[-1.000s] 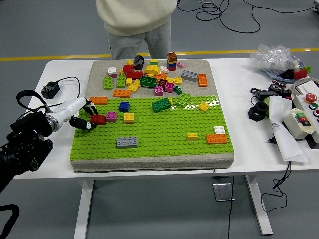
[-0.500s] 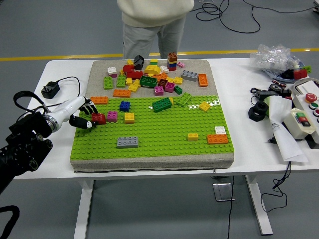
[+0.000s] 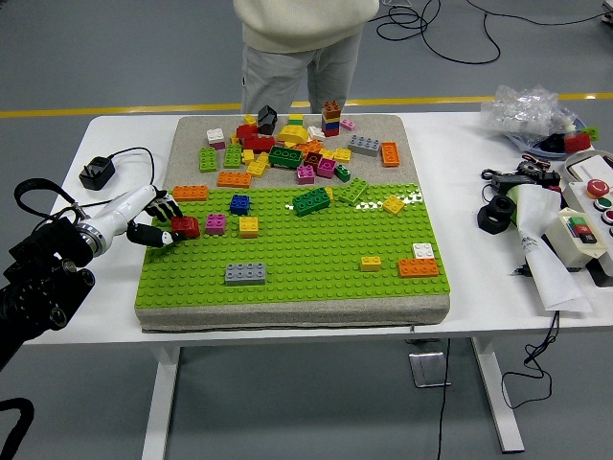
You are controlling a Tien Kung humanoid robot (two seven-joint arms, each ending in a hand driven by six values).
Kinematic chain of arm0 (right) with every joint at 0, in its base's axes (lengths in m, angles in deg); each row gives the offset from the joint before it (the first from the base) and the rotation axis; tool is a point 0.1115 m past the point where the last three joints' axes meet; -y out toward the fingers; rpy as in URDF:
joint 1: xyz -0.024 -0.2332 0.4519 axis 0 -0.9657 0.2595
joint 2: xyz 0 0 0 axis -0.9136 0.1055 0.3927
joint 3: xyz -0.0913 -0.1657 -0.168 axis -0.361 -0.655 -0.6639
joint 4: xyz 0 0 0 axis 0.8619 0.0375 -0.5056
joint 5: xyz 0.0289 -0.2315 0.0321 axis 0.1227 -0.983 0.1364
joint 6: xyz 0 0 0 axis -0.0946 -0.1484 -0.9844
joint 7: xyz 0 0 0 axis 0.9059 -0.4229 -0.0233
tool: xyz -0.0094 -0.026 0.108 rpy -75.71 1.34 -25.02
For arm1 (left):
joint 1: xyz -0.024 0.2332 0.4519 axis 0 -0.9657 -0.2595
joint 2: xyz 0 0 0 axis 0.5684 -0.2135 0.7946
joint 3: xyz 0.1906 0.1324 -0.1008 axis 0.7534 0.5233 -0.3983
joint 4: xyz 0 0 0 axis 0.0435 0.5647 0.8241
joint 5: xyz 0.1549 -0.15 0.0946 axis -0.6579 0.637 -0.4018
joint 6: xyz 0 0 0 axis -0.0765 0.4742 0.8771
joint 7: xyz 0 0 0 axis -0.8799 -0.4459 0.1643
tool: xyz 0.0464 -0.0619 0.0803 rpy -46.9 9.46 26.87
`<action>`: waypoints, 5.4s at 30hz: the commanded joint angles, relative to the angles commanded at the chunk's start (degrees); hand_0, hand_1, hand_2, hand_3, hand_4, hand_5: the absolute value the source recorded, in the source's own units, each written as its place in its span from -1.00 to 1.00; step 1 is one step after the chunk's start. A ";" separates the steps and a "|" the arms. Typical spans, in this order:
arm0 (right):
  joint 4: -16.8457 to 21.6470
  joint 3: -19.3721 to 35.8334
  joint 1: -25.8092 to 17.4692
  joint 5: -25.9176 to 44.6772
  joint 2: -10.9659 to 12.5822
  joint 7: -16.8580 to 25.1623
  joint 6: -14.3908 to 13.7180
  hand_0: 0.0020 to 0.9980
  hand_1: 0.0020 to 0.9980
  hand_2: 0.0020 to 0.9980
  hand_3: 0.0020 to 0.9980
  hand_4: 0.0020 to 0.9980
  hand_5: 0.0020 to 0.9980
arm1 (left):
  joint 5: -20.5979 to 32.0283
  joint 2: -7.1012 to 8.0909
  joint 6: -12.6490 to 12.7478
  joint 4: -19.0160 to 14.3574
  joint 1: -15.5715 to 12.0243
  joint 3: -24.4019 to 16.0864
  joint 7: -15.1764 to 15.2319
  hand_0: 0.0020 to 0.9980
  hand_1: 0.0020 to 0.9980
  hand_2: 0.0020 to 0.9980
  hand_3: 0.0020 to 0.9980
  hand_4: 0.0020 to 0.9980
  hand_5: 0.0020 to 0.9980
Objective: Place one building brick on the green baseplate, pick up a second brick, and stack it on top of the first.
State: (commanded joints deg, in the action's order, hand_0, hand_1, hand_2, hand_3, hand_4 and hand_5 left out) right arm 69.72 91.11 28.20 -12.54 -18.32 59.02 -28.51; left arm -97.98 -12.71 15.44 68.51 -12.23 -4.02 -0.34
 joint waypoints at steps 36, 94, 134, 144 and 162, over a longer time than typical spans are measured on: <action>0.00 1.44 -0.39 -0.04 0.90 0.28 0.10 0.52 0.38 0.47 0.39 0.90 0.38 | -3.28 3.02 -0.71 -24.55 -11.02 -8.90 -2.92 0.22 0.04 0.03 -0.05 0.17 -0.81; 0.00 1.59 -0.71 -0.08 1.06 -0.10 -0.07 0.52 0.38 0.47 0.39 0.90 0.38 | -2.47 -1.37 -0.36 -35.50 -21.96 -3.73 -4.46 0.22 0.04 0.03 -0.05 0.17 -0.79; 0.00 1.34 -0.56 0.36 0.90 -0.05 -0.13 0.52 0.38 0.47 0.40 0.90 0.38 | -1.87 -2.41 -0.29 -32.52 -21.06 -2.84 -3.50 0.45 0.13 0.06 -0.01 0.38 -0.68; 0.00 1.26 -0.60 0.44 0.86 -0.07 -0.14 0.52 0.38 0.47 0.40 0.90 0.38 | -1.84 -2.66 -0.03 -32.04 -20.51 -2.82 -3.47 0.55 0.17 0.06 -0.01 0.42 -0.66; 0.00 1.12 -0.67 0.64 0.79 -0.08 -0.23 0.52 0.38 0.47 0.40 0.90 0.38 | -2.34 -2.31 -0.27 -31.59 -20.25 -2.96 -3.28 0.63 0.25 0.09 0.01 0.51 -0.65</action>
State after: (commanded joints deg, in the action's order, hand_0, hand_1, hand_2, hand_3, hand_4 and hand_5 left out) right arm 69.72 92.22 27.53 -11.91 -17.53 58.94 -28.74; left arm -100.31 -15.02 15.17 36.92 -32.47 -6.98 -3.63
